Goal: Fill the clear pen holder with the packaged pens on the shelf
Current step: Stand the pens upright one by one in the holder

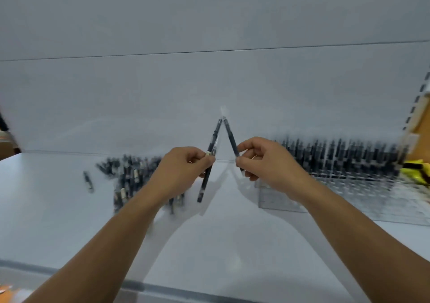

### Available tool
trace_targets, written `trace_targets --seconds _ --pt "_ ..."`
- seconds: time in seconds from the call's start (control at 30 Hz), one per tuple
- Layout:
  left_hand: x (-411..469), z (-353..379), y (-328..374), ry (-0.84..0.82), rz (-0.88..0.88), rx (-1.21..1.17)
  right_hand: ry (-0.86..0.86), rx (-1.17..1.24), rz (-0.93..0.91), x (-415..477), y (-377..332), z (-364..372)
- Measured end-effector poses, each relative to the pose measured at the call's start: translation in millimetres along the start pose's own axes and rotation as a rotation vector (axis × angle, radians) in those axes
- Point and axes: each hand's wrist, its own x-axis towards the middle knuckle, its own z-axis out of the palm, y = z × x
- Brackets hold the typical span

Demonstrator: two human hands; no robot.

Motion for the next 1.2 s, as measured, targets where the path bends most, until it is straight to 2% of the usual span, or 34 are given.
trace_targets --seconds 0.17,0.47,0.7,0.97,1.2 --pt "3 53 19 -0.015 0.102 -0.234 0.093 -0.047 -0.048 -19 20 -62" --pt "18 113 55 -0.097 0.144 -0.480 0.321 -0.109 -0.022 -22 54 -133" --pt "22 136 68 -0.170 0.175 -0.555 0.446 -0.124 -0.072 -15 73 -139" --pt "27 145 81 -0.225 0.242 -0.593 0.463 -0.289 -0.071 -18 87 -137" --pt "23 151 73 -0.246 0.220 -0.612 0.444 -0.255 -0.046 -19 86 -134"
